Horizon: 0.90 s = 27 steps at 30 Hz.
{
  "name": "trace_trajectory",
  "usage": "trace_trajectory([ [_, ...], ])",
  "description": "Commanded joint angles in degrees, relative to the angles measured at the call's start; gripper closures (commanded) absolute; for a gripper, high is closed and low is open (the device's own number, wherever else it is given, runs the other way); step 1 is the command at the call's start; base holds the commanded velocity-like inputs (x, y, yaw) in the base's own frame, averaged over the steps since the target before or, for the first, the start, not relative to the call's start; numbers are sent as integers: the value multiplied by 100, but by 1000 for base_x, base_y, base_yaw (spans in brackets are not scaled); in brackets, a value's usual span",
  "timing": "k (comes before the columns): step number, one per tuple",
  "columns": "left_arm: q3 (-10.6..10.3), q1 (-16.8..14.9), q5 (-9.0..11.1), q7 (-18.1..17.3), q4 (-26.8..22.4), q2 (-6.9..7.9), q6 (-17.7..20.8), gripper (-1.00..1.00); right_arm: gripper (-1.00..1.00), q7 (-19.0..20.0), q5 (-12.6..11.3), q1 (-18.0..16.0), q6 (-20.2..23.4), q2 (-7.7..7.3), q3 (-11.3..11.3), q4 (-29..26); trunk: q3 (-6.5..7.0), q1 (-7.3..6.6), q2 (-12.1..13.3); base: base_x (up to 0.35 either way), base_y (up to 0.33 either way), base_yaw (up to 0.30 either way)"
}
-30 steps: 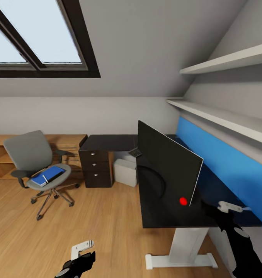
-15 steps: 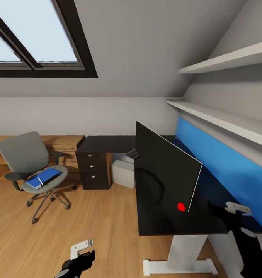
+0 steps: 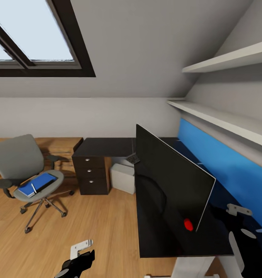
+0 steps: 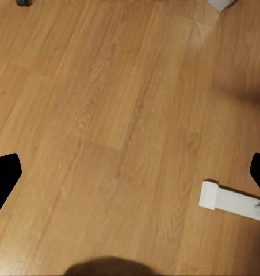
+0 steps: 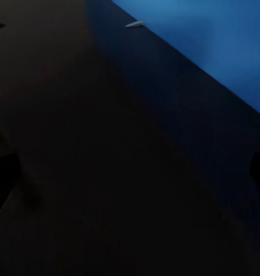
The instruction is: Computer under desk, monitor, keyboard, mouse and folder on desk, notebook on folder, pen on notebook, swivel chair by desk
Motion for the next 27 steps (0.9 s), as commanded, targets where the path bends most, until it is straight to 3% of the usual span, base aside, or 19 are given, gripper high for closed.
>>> trace_trajectory([
  [1,4,-3,60,32,-9,-4,22,-100,-100,22,-20,-4,32,1,-8,-6,-10,6,-9,329,0,0],
  [6,4,-3,57,32,-9,-5,22,-100,-100,25,-25,-4,34,1,-8,-4,-10,6,-9,233,0,0],
  [16,4,-3,57,32,-9,-5,22,-100,-100,104,-35,-5,32,1,32,-8,-10,6,-9,16,0,0],
  [23,4,-3,57,32,-9,-5,22,-100,-100,547,3,-5,24,-4,233,-21,-10,6,-9,0,0,0],
  [27,4,-3,57,32,-9,-5,22,-100,-100,940,250,-5,17,-2,307,-24,-10,6,-9,0,0,0],
])
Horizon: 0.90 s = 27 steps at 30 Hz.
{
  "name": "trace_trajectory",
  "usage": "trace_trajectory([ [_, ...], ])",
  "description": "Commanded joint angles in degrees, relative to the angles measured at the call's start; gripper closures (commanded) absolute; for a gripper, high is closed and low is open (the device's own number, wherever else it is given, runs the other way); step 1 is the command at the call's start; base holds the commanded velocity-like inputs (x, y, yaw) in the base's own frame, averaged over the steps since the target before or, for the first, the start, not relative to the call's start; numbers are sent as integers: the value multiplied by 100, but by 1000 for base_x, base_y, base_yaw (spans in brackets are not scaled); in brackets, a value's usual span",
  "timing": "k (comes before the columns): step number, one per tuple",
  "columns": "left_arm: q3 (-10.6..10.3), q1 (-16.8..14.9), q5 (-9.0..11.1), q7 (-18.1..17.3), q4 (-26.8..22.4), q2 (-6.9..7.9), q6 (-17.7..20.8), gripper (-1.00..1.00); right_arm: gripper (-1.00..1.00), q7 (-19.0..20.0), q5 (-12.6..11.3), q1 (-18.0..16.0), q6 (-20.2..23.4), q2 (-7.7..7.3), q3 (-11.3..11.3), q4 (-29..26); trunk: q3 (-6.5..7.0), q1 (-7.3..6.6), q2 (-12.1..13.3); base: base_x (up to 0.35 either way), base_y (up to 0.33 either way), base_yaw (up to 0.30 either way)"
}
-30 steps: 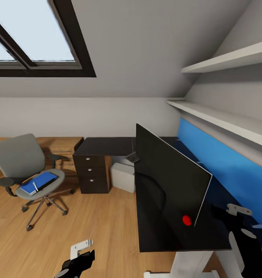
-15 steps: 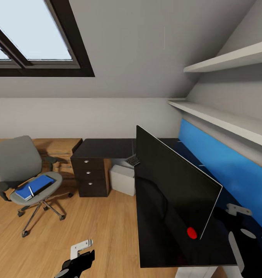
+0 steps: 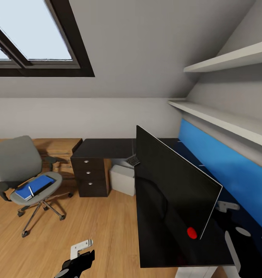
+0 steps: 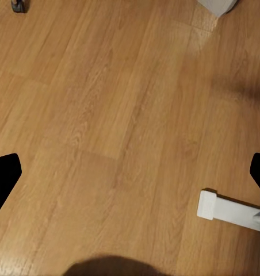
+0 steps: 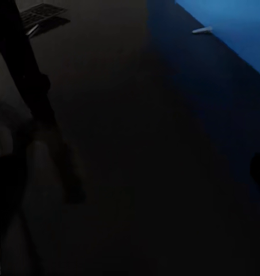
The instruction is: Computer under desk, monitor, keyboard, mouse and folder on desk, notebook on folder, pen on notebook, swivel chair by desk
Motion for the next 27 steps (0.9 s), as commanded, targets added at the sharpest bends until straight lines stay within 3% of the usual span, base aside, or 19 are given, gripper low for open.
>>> trace_trajectory([
  [1,4,-3,60,32,-9,-3,22,-100,-100,111,81,-5,29,2,-8,-8,-11,2,-9,0,0,0],
  [6,4,-3,60,32,-9,-3,22,-100,-100,672,674,0,-208,48,7,6,-11,2,-9,0,0,0],
  [9,4,-3,60,32,-9,-3,22,-100,-100,855,823,3,-396,124,10,10,-11,2,-9,0,0,0],
  [15,4,-3,60,32,-9,-3,22,-100,-100,957,886,11,-505,325,5,12,-9,2,-9,0,0,41],
  [27,4,-3,60,32,-9,-3,22,-100,-100,977,895,21,-635,470,7,9,-7,2,-9,0,0,132],
])
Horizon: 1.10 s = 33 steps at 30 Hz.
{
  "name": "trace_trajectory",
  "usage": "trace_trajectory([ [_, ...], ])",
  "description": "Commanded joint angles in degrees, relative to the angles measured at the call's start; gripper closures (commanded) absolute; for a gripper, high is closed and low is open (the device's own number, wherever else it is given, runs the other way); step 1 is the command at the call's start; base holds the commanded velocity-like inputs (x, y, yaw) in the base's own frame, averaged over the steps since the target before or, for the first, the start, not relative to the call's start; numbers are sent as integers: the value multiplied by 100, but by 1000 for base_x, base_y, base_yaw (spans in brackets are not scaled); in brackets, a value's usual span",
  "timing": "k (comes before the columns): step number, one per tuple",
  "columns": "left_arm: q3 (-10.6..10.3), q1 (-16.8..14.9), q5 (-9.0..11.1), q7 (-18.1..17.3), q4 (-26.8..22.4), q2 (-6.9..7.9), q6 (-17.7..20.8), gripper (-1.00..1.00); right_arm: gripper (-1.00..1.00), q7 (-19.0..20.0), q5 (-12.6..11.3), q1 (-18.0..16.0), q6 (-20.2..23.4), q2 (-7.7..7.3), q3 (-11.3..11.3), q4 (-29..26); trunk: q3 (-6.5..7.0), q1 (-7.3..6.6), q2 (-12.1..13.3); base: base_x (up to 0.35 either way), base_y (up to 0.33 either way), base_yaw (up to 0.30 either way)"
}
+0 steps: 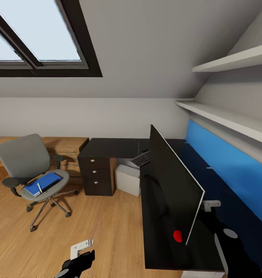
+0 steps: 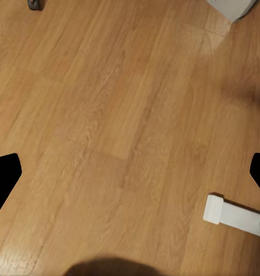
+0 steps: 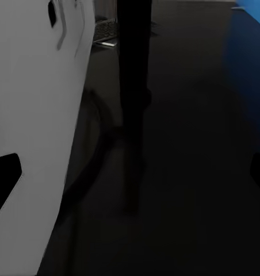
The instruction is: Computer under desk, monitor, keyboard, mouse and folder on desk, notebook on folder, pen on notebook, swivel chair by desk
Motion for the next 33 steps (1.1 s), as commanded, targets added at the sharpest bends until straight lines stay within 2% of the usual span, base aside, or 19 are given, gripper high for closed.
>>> trace_trajectory([
  [1,2,-5,60,32,-8,-3,22,-100,-100,43,44,-4,24,20,-17,-15,-11,2,-9,0,0,240],
  [7,-4,-5,54,35,-8,-9,19,-100,-100,45,52,-3,18,80,-19,-17,-11,2,-9,0,0,265],
  [33,2,-5,54,35,-8,-12,20,-100,-100,45,47,-4,18,109,-19,-12,-11,2,-9,0,0,277],
])
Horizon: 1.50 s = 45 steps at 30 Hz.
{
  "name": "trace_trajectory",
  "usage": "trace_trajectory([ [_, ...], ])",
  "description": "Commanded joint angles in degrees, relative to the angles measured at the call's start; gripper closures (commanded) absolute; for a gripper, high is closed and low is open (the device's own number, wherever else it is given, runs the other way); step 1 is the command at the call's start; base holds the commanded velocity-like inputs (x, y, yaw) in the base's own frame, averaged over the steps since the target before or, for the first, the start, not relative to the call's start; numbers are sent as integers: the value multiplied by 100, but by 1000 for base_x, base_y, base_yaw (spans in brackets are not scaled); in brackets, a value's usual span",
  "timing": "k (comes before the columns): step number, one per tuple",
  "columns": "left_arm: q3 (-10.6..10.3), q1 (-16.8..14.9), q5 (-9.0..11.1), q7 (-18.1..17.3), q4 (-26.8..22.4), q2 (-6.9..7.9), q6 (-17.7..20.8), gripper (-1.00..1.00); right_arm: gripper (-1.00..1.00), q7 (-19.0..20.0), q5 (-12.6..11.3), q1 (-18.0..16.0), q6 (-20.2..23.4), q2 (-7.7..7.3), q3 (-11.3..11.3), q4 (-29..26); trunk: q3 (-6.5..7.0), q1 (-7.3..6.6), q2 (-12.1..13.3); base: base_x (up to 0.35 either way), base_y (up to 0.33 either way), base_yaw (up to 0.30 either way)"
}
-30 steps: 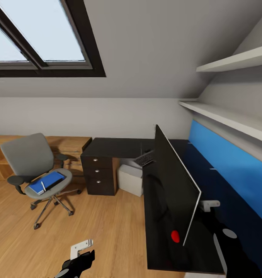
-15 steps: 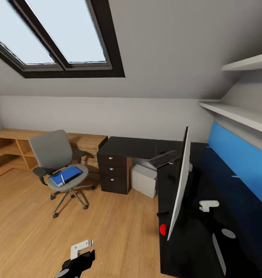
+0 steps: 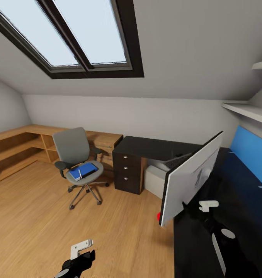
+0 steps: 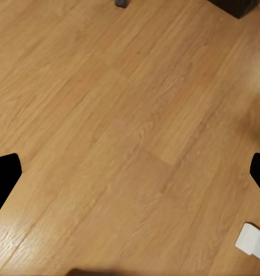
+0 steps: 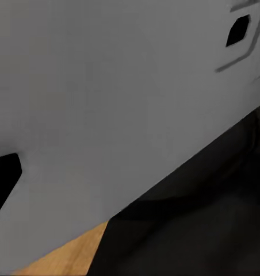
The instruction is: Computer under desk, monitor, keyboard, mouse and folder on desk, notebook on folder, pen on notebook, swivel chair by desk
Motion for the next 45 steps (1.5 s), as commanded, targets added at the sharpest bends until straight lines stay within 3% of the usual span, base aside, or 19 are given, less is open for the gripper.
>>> trace_trajectory([
  [1,2,-5,60,33,-7,-3,22,-100,-100,44,40,-4,27,3,-15,-14,-10,2,-9,0,0,277],
  [20,-5,-5,72,23,-13,6,-55,-100,-100,44,48,-4,32,-1,-15,-17,-10,2,-9,98,28,221],
  [39,-8,-5,79,-29,-90,6,-52,-100,-100,37,64,-4,27,-14,-15,-18,91,2,-9,1,0,-199],
  [45,-21,-5,89,-18,-566,-9,-41,-100,-100,34,68,-4,24,-15,-15,-18,126,2,-9,0,0,-232],
])
